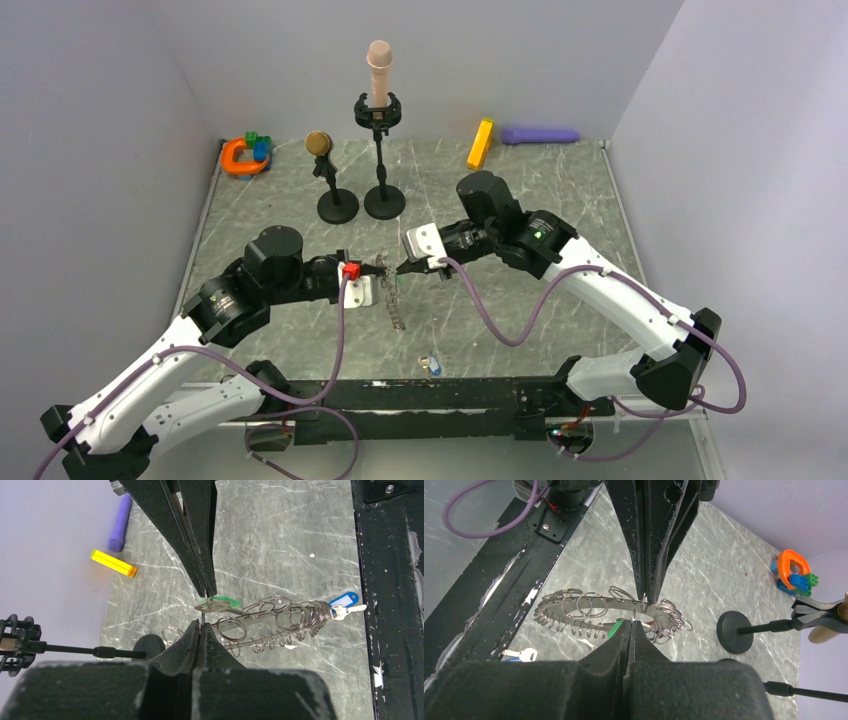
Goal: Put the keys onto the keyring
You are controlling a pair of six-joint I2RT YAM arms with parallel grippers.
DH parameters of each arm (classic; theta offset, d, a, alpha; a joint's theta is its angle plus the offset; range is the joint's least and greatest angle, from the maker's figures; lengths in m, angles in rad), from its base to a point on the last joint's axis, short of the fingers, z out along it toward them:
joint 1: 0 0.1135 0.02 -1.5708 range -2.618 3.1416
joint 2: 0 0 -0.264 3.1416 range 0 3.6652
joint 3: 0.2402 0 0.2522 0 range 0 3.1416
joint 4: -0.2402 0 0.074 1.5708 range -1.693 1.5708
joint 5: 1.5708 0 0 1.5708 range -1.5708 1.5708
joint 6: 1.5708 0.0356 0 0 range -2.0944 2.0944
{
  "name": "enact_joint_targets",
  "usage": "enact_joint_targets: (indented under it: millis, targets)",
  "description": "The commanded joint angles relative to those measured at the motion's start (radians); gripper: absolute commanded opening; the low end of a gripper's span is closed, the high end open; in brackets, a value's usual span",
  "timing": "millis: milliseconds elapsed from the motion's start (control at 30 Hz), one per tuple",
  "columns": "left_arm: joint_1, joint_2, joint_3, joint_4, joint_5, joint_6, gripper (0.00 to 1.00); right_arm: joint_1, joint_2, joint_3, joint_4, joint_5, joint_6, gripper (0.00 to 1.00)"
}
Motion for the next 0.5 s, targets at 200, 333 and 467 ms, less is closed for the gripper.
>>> enact_joint_targets:
  millis: [200,333,467]
  targets:
    - [-0.011,-0.011,0.008,0.069,0.003,-0.024,0.00,0.011,-0.005,-0.005,0.021,0.000,-0.017,0.00]
    - [-0.014,-0.015,0.006,0.064,0.003,-0.029,0.00,0.010,-0.010,-0.006,0.023,0.018,-0.015,0.00]
    - [-0.014,-0.018,0.003,0.064,-0.003,-0.031,0.00,0.010,-0.014,-0.008,0.010,0.017,-0.026,0.00]
